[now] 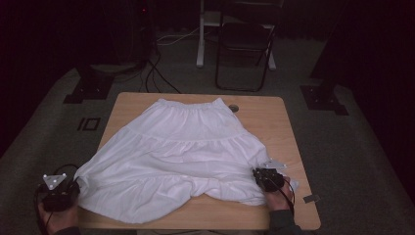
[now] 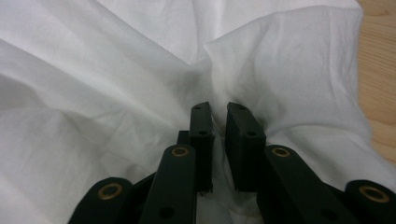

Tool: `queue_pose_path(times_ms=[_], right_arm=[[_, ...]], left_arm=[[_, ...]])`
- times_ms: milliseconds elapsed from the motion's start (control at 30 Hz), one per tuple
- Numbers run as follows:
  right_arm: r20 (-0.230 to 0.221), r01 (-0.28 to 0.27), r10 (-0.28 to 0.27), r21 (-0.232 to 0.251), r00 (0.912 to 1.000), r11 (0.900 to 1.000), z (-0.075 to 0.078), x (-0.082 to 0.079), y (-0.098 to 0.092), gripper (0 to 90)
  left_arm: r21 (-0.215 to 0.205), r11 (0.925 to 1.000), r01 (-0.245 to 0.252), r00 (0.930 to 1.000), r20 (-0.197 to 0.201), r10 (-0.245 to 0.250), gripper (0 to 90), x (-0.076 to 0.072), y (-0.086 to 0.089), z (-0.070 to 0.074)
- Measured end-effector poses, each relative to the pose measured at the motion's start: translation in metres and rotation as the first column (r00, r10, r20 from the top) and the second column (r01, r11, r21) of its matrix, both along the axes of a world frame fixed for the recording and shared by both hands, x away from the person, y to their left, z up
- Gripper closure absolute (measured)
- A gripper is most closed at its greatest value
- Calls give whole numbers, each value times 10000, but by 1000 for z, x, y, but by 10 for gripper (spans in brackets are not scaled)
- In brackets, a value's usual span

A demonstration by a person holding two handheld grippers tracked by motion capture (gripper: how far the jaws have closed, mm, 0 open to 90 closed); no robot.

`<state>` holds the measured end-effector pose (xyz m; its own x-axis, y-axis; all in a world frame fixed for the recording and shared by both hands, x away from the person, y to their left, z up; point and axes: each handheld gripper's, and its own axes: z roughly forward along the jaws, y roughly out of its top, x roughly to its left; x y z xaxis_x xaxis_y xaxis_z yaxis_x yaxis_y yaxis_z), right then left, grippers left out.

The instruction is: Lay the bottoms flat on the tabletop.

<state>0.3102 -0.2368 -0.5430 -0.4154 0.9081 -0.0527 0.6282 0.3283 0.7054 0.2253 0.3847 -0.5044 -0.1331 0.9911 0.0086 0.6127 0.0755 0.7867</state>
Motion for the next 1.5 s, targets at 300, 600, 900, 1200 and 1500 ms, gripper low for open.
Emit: queue_pose_path(times_ms=[300, 600, 900, 1200, 1500], right_arm=[[-121, 205, -204, 49, 9997, 9998, 1, -2, -11, 817], [-223, 429, -432, -138, 9988, 9990, 2, -11, -28, 814], [-318, 767, -770, -125, 9965, 9970, 3, -16, -40, 772], [565, 824, -819, -64, 9950, 9966, 19, -33, -44, 653], [1279, 997, -982, -46, 9869, 9950, 37, -60, -59, 657]], left_arm=[[74, 9999, -90, 9999, -70, 91, 853, 2, -2, -2], [88, 9997, -208, 9997, -87, 209, 849, 2, -3, -2], [206, 9997, -159, 9994, 321, 152, 770, 0, -7, 10], [391, 9918, 1221, 9905, 585, -1242, 705, 1, -38, 24], [693, 9637, 2578, 9645, 411, -2610, 655, -2, -82, 19]])
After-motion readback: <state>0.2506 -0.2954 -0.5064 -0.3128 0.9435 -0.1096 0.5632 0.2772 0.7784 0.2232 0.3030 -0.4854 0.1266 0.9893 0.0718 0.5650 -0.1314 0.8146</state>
